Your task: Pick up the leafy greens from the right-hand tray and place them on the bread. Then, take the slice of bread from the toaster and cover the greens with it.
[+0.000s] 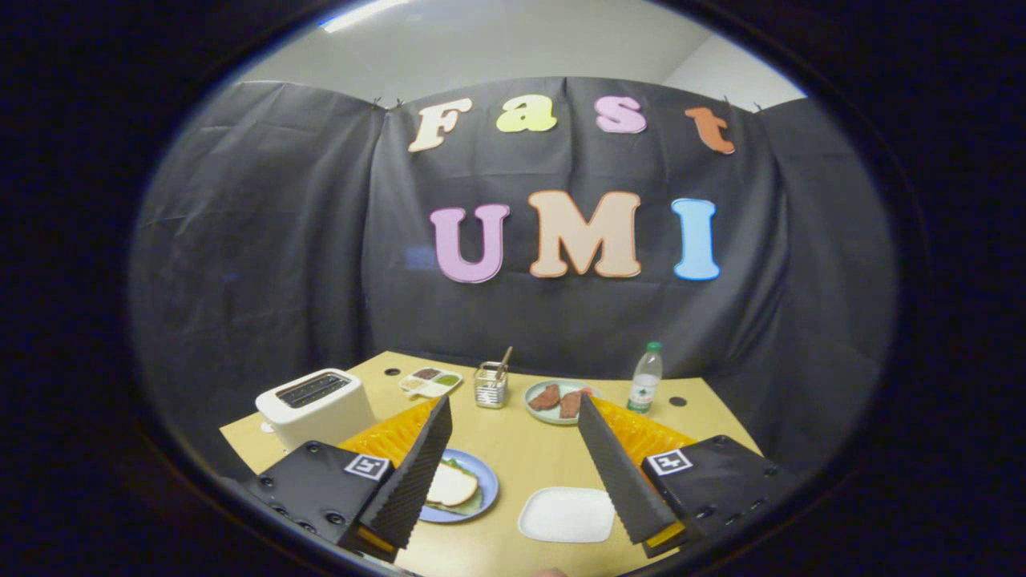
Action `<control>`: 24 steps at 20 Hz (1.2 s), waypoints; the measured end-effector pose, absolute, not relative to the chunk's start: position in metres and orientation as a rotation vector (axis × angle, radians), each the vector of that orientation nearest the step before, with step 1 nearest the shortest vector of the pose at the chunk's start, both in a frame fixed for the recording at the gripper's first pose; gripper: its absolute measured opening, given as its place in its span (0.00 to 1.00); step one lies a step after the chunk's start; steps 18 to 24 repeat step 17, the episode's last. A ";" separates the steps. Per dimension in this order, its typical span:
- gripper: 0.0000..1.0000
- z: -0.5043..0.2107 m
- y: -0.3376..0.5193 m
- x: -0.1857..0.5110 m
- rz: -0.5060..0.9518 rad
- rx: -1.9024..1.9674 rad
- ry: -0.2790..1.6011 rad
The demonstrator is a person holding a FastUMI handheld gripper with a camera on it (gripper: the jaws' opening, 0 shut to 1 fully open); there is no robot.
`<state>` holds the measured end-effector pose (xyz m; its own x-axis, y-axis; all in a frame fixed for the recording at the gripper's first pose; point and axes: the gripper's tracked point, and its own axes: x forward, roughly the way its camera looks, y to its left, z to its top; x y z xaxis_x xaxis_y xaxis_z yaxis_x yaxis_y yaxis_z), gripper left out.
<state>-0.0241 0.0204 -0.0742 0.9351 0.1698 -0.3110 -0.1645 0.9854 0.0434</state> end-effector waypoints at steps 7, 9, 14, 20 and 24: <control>1.00 -0.025 -0.032 -0.048 0.024 -0.020 0.220; 1.00 -0.016 -0.041 -0.052 -0.003 -0.027 0.199; 1.00 -0.001 -0.058 -0.060 -0.054 0.006 0.171; 1.00 0.002 -0.066 -0.065 -0.076 -0.006 0.160; 1.00 0.002 -0.066 -0.065 -0.076 -0.006 0.160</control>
